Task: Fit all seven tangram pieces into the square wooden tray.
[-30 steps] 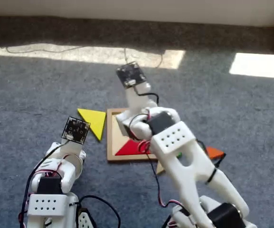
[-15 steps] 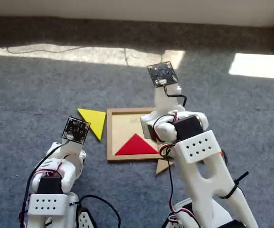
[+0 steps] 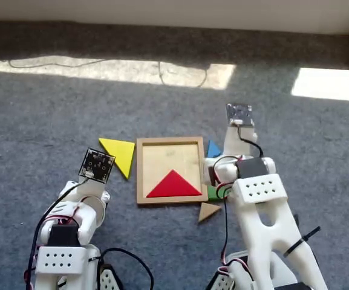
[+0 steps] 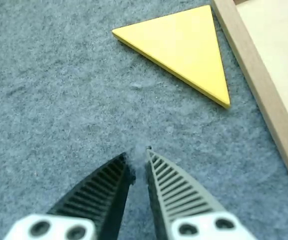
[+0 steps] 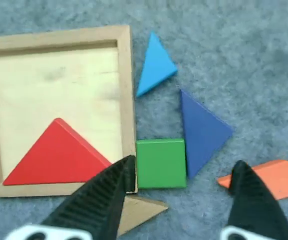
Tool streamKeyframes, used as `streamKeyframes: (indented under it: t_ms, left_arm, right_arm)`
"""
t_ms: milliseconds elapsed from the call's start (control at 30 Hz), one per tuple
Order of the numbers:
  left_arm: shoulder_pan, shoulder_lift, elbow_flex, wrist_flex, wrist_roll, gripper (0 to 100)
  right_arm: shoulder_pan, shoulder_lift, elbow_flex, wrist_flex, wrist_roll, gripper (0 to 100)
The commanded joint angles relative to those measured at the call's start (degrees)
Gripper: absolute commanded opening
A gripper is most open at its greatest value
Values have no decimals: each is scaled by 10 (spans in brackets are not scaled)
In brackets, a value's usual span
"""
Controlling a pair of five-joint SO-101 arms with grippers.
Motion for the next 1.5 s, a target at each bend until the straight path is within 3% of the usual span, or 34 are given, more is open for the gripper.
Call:
streamKeyframes:
  t_ms: [0, 633, 967, 1200, 1467]
  left_arm:
    - [3, -5, 17, 3, 3, 50]
    - [3, -5, 17, 3, 3, 50]
    - [3, -5, 17, 3, 3, 50]
    - [3, -5, 17, 3, 3, 50]
    - [3, -5, 17, 3, 3, 50]
  right_arm:
    - [16, -17, 9, -35, -6, 354]
    - [59, 294, -123, -60, -5, 354]
    - [56, 203, -117, -55, -10, 354]
    - [32, 122, -118, 57, -11, 354]
    - [-21, 108, -117, 98, -142, 354]
